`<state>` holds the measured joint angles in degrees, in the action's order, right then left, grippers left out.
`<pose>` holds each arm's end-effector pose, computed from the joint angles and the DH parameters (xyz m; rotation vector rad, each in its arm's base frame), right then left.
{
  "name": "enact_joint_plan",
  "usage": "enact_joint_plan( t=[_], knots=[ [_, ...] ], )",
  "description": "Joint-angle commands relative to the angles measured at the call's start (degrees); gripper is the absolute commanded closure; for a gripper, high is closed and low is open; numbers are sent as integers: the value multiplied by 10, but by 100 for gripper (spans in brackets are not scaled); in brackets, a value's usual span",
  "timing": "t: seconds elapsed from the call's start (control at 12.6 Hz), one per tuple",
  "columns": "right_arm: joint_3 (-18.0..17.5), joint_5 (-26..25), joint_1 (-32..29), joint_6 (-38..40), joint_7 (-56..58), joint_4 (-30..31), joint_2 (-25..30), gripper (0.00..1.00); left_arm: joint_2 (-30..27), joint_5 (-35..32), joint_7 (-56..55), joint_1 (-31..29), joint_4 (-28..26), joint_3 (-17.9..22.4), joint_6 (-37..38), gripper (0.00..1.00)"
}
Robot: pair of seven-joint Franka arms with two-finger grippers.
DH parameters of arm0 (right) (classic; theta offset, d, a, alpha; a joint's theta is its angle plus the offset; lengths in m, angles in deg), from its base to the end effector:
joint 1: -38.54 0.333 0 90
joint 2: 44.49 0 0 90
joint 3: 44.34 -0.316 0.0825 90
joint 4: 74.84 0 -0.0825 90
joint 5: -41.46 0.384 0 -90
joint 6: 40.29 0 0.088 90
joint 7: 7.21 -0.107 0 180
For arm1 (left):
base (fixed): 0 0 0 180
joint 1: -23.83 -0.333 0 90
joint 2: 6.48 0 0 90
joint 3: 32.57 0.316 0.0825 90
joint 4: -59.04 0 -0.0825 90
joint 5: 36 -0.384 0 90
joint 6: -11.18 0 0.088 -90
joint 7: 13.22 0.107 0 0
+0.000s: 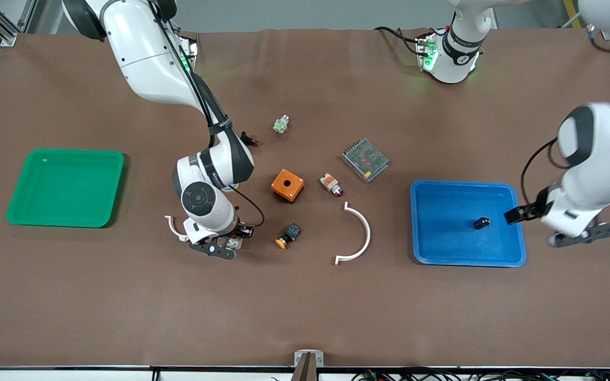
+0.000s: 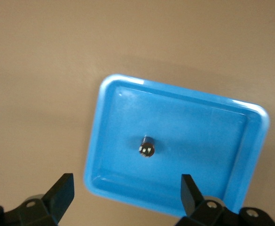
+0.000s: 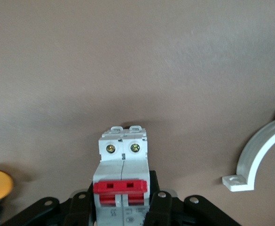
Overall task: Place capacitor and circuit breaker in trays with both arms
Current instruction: 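Release the capacitor and raise the left gripper while the right carries the breaker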
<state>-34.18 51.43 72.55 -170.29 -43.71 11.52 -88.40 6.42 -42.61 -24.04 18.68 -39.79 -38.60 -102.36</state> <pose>0.6422 0.3113 0.2170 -3.0958 0.4410 -0.0043 0.6296 0.0021 0.4539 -3.0550 -0.2022 -0.0635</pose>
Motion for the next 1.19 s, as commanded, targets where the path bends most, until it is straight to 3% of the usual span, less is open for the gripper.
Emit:
enact_joint_plan(
  t=[0.0,0.16,0.32,0.55,0.63,0.87,1.11],
  knots=[
    [6,6,-24,62,11,-48,17,97,-60,-1,61,-6,25,0,74,0],
    [22,-5,-49,168,40,-117,20,97,-78,1,73,-4,47,-3,117,0],
    [46,-9,-74,232,128,-129,21,97,-103,3,73,0,51,-6,147,0],
    [136,-3,-111,298,334,-126,36,97,-128,38,73,-2,65,-9,182,0],
    [150,-2,-133,311,392,-123,37,96,-131,38,74,-1,79,-10,208,0],
    [155,-7,-184,313,482,-56,77,96,-144,39,74,1,92,-11,243,0],
    [169,-16,-197,275,530,29,117,96,-175,46,72,14,85,-15,259,0]
  ],
)
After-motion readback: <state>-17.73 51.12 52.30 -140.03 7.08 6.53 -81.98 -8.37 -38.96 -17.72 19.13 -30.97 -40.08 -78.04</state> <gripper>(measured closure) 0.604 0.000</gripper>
